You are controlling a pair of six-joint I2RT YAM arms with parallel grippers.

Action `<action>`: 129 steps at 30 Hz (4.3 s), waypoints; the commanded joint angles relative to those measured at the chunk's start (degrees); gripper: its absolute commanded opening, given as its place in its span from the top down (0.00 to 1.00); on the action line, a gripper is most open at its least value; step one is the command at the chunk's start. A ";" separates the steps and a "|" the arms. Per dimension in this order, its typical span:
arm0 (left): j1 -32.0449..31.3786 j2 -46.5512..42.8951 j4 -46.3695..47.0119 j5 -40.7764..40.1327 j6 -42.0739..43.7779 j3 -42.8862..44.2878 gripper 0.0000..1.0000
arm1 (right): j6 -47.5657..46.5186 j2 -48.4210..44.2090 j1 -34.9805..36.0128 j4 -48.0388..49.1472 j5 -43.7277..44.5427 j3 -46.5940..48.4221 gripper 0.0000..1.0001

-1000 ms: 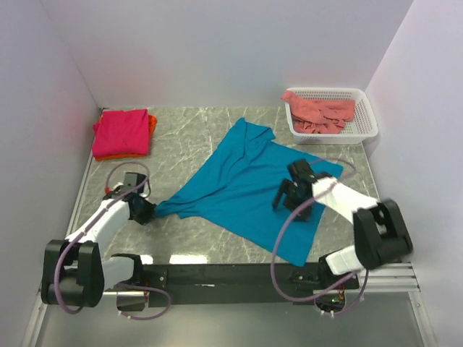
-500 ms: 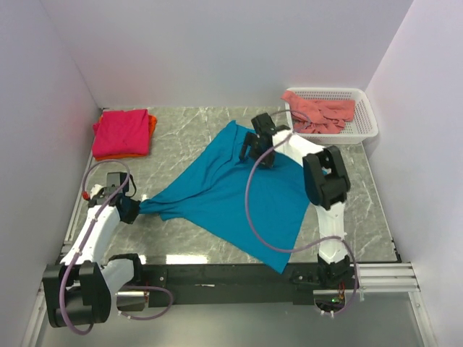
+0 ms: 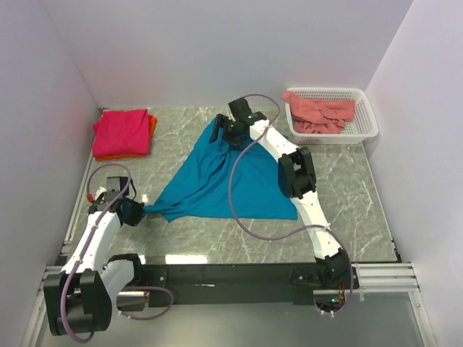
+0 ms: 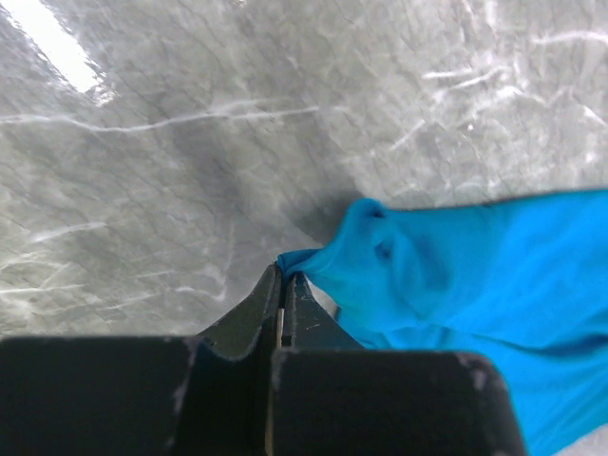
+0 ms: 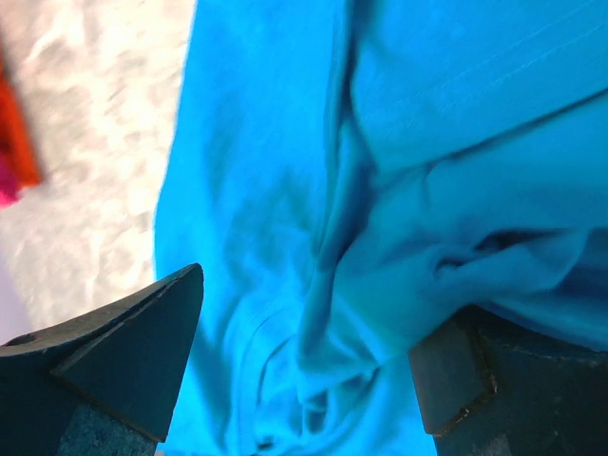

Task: Fold and stack the t-shirts
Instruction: Flatten the tshirt out

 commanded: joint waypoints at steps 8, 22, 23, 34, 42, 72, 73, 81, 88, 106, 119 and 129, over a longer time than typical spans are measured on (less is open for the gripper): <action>-0.34 -6.94 2.66 4.45 1.63 -1.48 0.99 | -8.39 -27.63 1.36 -0.27 9.58 -20.30 0.07; -2.27 -8.62 2.66 6.74 3.65 -1.39 0.99 | 3.30 -80.92 -10.57 0.44 24.36 -93.02 0.04; -2.36 -8.62 2.66 6.57 3.65 -1.21 0.99 | 3.30 -82.24 -11.11 1.14 23.92 -94.52 0.04; -2.97 -8.35 2.05 5.86 3.21 -1.04 0.99 | 4.09 -75.50 -11.73 6.33 20.23 -97.79 0.27; -3.32 -8.35 1.87 5.07 2.78 -1.12 0.99 | 5.32 -71.37 -10.41 7.91 18.12 -98.49 0.39; -3.94 -8.62 0.11 7.79 4.79 32.95 0.99 | -3.29 -87.44 -11.47 -0.52 31.82 -58.61 1.00; -3.94 -7.83 -0.67 7.62 4.62 37.85 0.99 | -4.69 -87.79 -11.64 -1.13 32.18 -56.24 1.00; -4.03 -6.77 -7.61 -0.90 4.18 62.49 0.99 | -12.25 -91.74 -12.26 -6.14 32.72 -33.64 1.00; -4.03 -8.62 -10.52 -2.66 4.88 79.52 0.99 | -15.86 -98.06 -12.26 -8.34 26.31 -23.70 1.00; -3.94 3.67 5.17 -3.82 20.75 71.06 0.99 | -13.93 -95.54 -12.35 -3.08 28.39 -40.78 1.00; -4.38 41.28 32.11 16.76 38.54 47.98 0.99 | -13.65 -68.58 -25.35 25.50 8.55 -76.89 1.00; -4.56 63.89 24.28 11.66 38.20 63.04 1.00 | -14.98 -46.67 -25.71 23.30 10.20 -63.08 1.00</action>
